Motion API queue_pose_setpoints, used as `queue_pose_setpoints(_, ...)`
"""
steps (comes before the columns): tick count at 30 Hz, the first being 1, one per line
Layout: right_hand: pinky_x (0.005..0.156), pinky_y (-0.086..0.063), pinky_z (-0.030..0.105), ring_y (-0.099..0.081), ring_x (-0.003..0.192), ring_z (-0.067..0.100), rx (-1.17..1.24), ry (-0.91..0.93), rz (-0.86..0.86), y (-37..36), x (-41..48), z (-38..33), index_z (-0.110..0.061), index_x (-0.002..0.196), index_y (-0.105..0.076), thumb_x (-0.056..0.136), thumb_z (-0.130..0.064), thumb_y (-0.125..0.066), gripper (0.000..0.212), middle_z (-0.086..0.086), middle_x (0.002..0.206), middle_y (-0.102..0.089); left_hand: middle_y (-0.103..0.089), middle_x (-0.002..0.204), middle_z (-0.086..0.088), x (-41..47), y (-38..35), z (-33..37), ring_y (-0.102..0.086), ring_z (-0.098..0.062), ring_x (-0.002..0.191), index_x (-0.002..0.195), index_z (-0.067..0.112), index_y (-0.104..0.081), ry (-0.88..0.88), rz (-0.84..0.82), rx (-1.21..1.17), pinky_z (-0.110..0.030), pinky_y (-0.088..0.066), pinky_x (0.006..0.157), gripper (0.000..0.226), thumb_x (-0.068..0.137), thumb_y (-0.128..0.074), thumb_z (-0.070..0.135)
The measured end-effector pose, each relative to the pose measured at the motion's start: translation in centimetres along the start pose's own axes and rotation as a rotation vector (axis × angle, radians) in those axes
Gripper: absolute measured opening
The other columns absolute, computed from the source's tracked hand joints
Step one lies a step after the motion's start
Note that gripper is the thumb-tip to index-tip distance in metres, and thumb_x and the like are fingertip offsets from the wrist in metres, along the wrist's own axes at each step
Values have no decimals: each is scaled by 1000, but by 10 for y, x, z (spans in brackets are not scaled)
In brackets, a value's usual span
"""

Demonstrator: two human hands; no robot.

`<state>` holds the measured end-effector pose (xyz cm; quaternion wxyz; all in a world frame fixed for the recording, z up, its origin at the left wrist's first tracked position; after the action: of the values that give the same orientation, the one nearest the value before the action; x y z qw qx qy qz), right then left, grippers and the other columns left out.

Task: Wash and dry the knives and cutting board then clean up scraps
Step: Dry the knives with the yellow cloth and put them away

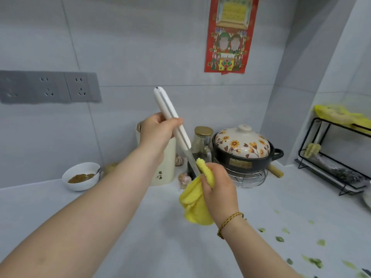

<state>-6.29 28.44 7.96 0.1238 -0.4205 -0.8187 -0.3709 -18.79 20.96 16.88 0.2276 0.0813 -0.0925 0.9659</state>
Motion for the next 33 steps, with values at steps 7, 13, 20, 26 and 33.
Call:
queue_pose_setpoints(7,69,-30,3,-46,88,6,45,-45,6,-12,23,33,-9,109,-58,91,-11,-53,20,-11,96,-49,-57,72,-2,57,3,31,-60,-6,62,77,13,-56,-139,-35,27,-21,-52,66,15,87,-56,3)
queue_pose_setpoints(13,69,-32,-3,-47,80,-5,103,-93,-79,-29,36,57,-30,95,-47,91,-13,-51,18,-15,91,-50,-46,67,-4,101,-8,63,-48,-9,53,75,9,-47,-142,-45,-197,-18,-44,55,21,90,-42,-4)
queue_pose_setpoints(20,71,-33,-4,-51,80,-12,147,-79,-103,-47,35,72,-44,82,-41,87,-17,-55,30,-24,88,-51,-38,51,1,143,-6,70,-32,-8,28,63,15,-40,-126,239,-125,-13,-27,38,26,84,-54,14)
queue_pose_setpoints(26,71,-33,-5,-47,84,-26,184,-92,-80,-56,38,91,-46,82,-42,72,-27,-49,21,-25,87,-53,-37,54,0,164,-11,59,-31,-10,35,64,16,-38,-214,311,-65,-16,-28,39,24,84,-52,12)
queue_pose_setpoints(33,69,-34,-3,-52,80,-17,171,-92,-118,-61,41,102,-44,81,-42,84,-5,-61,44,-24,84,-52,-37,54,0,180,-11,52,-31,-7,27,63,16,-38,-248,392,-29,-16,-28,38,25,84,-52,12)
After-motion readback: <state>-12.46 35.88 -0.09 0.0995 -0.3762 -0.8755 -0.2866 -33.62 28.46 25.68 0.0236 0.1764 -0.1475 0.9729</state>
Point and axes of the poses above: each hand's wrist, its own x-axis towards the middle knuckle, its own y-axis out of the back of the hand, z = x × y, the point moved 3 cm from there along x, towards the middle knuckle
